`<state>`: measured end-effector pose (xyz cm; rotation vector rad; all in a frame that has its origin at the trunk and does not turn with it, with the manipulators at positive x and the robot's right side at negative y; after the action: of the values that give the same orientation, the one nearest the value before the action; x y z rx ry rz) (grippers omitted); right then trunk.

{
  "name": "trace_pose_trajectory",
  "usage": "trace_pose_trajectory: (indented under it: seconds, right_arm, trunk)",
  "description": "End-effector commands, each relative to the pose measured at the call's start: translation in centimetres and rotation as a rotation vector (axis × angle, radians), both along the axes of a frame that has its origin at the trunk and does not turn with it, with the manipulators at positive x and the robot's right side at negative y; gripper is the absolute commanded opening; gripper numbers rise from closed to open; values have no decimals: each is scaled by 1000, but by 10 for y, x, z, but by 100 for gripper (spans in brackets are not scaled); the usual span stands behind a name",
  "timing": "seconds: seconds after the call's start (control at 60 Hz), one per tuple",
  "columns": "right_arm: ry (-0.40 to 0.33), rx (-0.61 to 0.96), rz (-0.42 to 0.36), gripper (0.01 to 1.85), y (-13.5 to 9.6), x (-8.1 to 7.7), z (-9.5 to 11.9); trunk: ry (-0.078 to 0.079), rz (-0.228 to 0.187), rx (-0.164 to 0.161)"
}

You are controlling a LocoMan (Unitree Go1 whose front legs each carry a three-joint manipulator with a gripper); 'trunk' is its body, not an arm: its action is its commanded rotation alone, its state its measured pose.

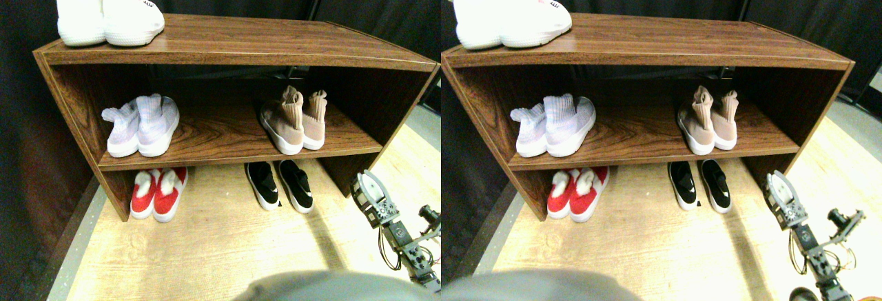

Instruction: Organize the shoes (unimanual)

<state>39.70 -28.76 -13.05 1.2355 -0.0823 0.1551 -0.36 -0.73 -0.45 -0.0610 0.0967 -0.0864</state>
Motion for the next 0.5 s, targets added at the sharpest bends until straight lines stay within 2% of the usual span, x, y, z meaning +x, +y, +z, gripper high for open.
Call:
trace_pose_trajectory:
  seconds: [0.017, 0.05, 0.067, 0.267, 0.5]
  right_arm:
    - [-4, 6, 2, 6, 2, 3, -4]
    - [14, 2, -20, 6, 2, 5, -8]
    - [46, 47, -25, 6, 3, 7, -13]
    - [108, 110, -36, 6, -1, 28, -39]
    - [157, 112, -117, 6, -10, 54, -52]
  trunk:
    - [33, 17, -30]
    - [37, 20, -30]
    - [41, 23, -29]
    - [44, 28, -23]
    - [42, 33, -24]
